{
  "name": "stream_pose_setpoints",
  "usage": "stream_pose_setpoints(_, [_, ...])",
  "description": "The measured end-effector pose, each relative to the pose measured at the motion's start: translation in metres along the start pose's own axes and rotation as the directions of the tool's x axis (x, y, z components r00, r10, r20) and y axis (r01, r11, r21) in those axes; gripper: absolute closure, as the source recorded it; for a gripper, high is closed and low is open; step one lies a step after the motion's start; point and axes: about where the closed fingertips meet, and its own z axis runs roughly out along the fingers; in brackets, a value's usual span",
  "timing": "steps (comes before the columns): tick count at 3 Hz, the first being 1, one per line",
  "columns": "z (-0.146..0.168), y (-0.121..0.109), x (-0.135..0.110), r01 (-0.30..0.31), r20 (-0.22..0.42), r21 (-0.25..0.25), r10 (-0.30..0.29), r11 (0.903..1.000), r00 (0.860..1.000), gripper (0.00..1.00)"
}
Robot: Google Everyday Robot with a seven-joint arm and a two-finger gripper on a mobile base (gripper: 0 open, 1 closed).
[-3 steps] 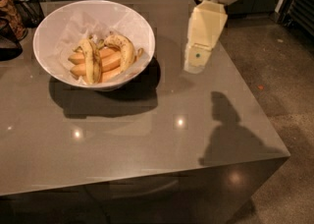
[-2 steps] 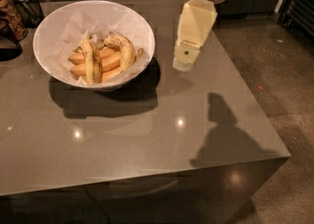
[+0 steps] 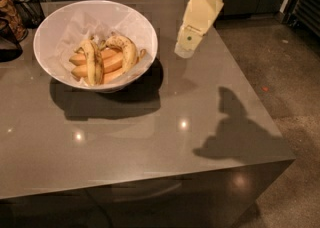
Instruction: Pick banana from white bowl
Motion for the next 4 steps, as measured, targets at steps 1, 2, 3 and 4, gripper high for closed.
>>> stream_pose_setpoints(1, [0.014, 0.017, -0.011, -0.023, 0.004, -0.050, 0.023, 0.9985, 1.000, 0.00])
stream_pose_setpoints(2, [0.030, 0.043, -0.031, -0.020, -0.037, -0.089, 0.016, 0.9958, 0.999, 0.00])
stream_pose_setpoints(3, [0.027, 0.040, -0.035, -0.023, -0.016, -0.074, 0.022, 0.9970, 1.000, 0.00])
stream_pose_setpoints(4, [0.028, 0.036, -0.043, -0.036, 0.024, -0.079, 0.038, 0.9962, 0.999, 0.00])
